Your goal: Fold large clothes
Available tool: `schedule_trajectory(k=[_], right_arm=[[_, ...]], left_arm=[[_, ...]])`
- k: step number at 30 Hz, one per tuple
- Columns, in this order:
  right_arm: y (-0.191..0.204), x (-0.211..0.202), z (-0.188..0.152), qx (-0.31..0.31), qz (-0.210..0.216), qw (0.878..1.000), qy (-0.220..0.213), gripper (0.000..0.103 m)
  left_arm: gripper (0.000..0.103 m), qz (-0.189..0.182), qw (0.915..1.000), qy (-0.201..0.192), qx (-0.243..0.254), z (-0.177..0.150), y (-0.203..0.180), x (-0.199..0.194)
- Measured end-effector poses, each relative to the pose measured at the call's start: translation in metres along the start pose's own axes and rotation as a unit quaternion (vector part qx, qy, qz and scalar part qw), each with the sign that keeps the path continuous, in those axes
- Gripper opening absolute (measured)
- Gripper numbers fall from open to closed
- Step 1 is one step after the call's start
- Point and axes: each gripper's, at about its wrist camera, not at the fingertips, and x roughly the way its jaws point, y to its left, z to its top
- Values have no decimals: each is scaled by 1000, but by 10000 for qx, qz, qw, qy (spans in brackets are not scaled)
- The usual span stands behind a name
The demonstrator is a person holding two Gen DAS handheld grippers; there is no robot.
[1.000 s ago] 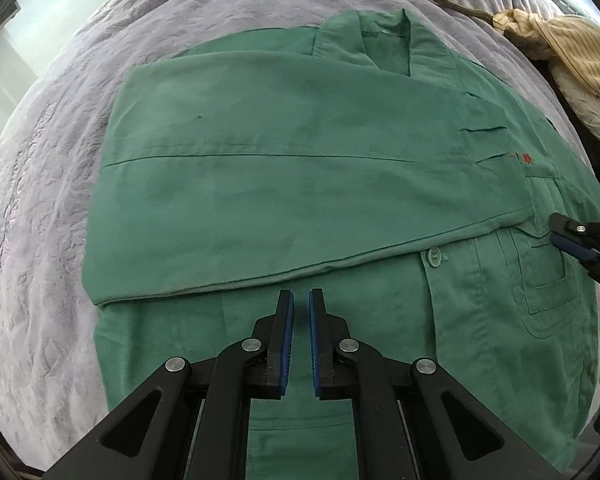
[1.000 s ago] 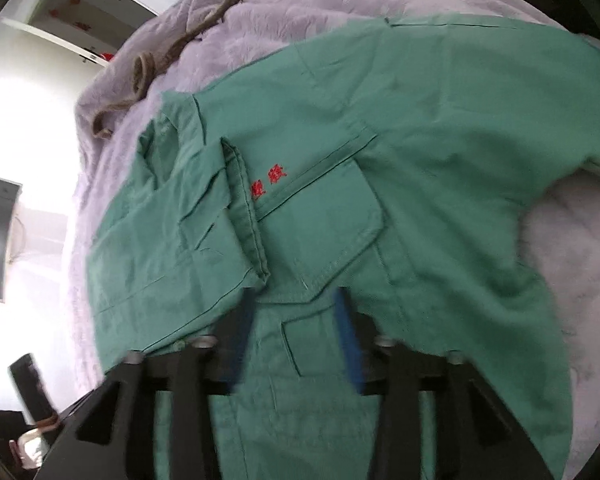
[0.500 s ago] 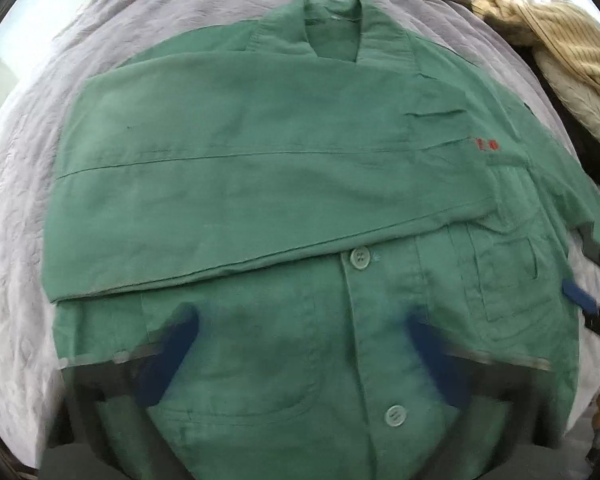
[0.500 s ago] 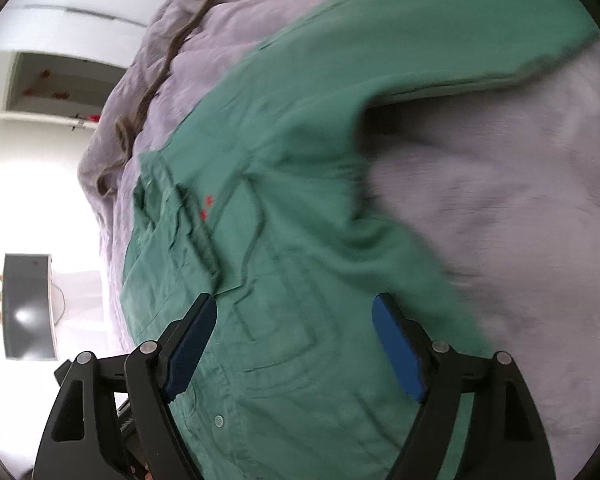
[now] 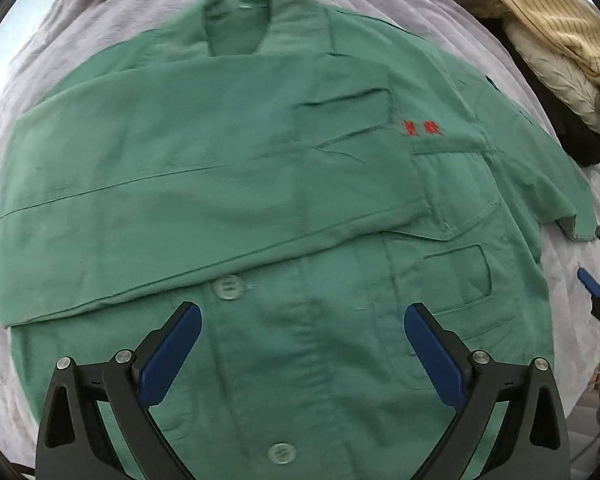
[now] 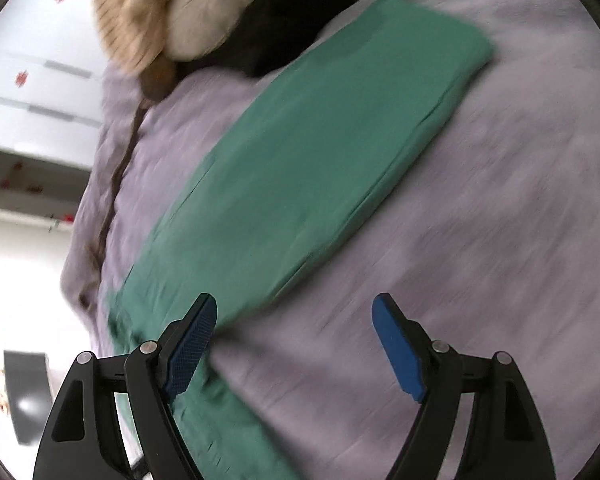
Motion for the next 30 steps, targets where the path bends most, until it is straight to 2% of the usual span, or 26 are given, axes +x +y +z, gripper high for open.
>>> schedule_trajectory(k=[3,6,14,16,18,22,24,30], right_arm=[[-23,4,25,407,146,9990,-118,83],[-38,12,46,746,466,9959,-220,83],[-44,33,83,1229,1069,9858,-420,83],[-43,36,86,1314,1185,9837,-326,73],[-44,41,85,1340,1159,9841,-119,3],[-43,38,82,1352,1481,9796,-149,3],[-33,32,80,1224,1782,9762,-156,3],[40,15,71,381,2463,9684,-15,3]], left_arm=[[102,-12,9999,-25,105,1,-14,2],[102,-95,9999,-42,120,3,-27,3],[102,-266,9990,-97,346,7,-63,7],[102,-297,9986,-94,425,5,-68,7],[102,-273,9986,-119,447,6,-69,7],[102,-265,9987,-221,368,10,-66,7],[102,-283,9988,-240,305,12,-62,6],[102,-264,9989,-374,102,8,-28,-7]])
